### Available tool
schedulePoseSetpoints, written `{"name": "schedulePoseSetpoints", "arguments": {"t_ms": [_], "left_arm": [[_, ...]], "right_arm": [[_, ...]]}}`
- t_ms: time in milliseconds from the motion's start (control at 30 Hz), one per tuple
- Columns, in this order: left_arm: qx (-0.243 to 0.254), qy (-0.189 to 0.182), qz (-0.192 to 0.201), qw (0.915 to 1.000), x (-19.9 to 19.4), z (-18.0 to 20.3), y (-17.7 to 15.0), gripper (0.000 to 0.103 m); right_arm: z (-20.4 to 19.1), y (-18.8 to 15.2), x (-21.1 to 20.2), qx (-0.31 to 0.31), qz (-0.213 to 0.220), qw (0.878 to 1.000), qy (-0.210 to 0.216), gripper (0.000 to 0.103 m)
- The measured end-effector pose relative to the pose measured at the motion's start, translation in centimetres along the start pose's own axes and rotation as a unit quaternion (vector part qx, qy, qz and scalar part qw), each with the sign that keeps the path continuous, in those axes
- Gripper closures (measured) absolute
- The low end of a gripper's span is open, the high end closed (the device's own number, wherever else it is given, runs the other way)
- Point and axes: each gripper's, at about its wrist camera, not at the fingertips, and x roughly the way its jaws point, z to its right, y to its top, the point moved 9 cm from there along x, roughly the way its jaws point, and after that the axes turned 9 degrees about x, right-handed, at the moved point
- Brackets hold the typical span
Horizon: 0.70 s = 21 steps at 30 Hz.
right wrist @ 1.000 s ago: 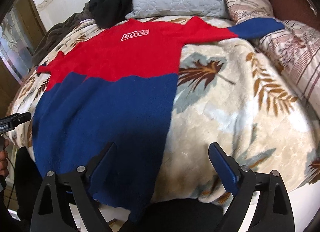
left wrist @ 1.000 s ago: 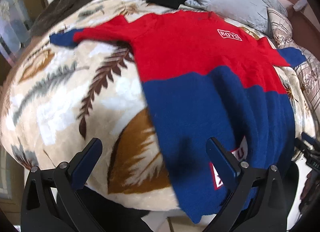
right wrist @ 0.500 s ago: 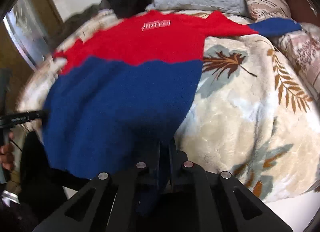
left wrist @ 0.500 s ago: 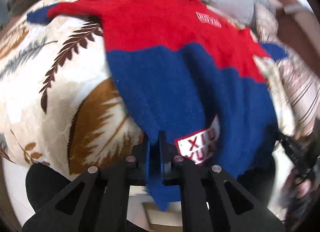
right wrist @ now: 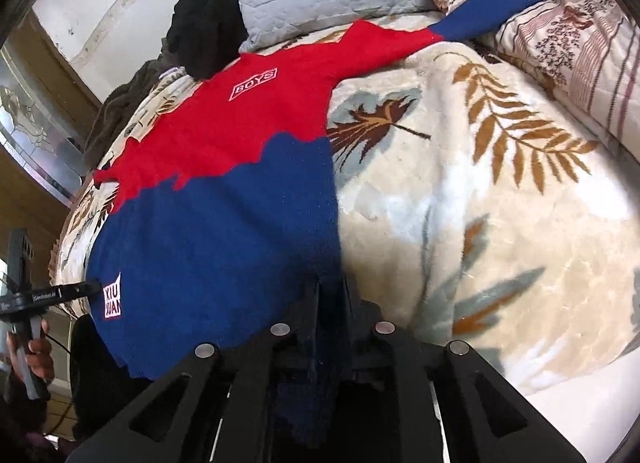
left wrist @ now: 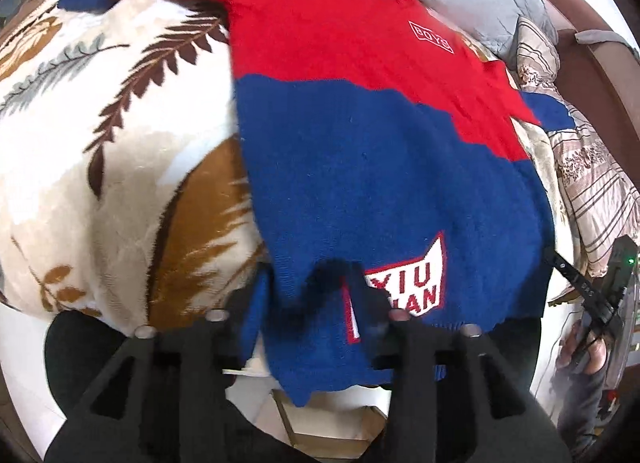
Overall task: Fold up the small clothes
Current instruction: 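Lift the hem with both grippers and fold it up over the red chest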
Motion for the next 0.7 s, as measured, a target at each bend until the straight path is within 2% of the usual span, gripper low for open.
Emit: {"name": "schedulePoseSetpoints", "arguments": {"t_ms": [33,67,100,133,200,267,333,400,433,467,533,567,600,700], "left_arm": [[0.003,0.004,-0.003,1.0000,0.2,0.2,0.0,0.064],[0.007,0.010,-0.003,0.9999,0.3,0.2,-0.1,0.069],[0.014,0.022,0.001,0.9997,0.3,0.4,0.2,0.083],[0.022,0.036,0.001,0.9991,0.2,0.3,0.2,0.088],[0.023,0.052,-0.005,0.9984,0.2,-0.5,0.1,0.089],[0.017,0.047,-0.012,0.9987,0.3,-0.9,0.0,0.089],[0.019,0.040,-0.021,0.9988,0.0,-0.7,-0.2,0.089],[0.025,0.009,-0.015,0.9995,-1.3,-0.1,-0.4,0.089],[0.036,-0.003,-0.001,0.9993,-2.5,0.4,-0.1,0.089],[0.045,-0.003,0.011,0.9989,-3.3,0.6,0.3,0.087],[0.066,-0.008,0.040,0.9970,-4.4,1.6,2.1,0.075],[0.071,0.001,0.056,0.9959,-4.7,1.9,3.4,0.060],[0.072,0.012,0.070,0.9949,-4.6,2.1,4.6,0.054],[0.074,0.033,0.091,0.9926,-3.0,2.7,8.0,0.054]], "right_arm": [[0.0,-0.1,0.6,-0.001,-0.009,1.000,-0.008,0.088],[0.0,-0.2,1.0,-0.002,-0.014,1.000,-0.008,0.095],[-0.1,-0.3,1.1,-0.005,-0.019,1.000,-0.004,0.095],[-0.3,-0.2,0.8,-0.010,-0.014,1.000,0.003,0.096],[-0.7,0.2,-0.7,-0.009,0.011,1.000,0.025,0.096],[0.3,0.8,-1.6,0.011,0.027,0.999,0.028,0.096],[1.7,0.3,-0.5,0.021,0.005,1.000,0.001,0.095],[1.9,-0.4,0.6,0.013,-0.025,0.999,-0.022,0.092],[1.4,0.2,0.1,0.008,-0.016,1.000,-0.022,0.088],[0.9,0.8,-0.5,0.007,-0.003,1.000,-0.016,0.088],[-1.0,3.1,-1.8,-0.001,0.031,0.999,0.021,0.082],[-1.9,4.3,-1.7,-0.004,0.041,0.999,0.028,0.075],[-2.4,5.4,-1.3,-0.005,0.046,0.999,0.029,0.072],[-3.3,8.7,2.0,0.009,0.035,0.999,0.023,0.072]]}}
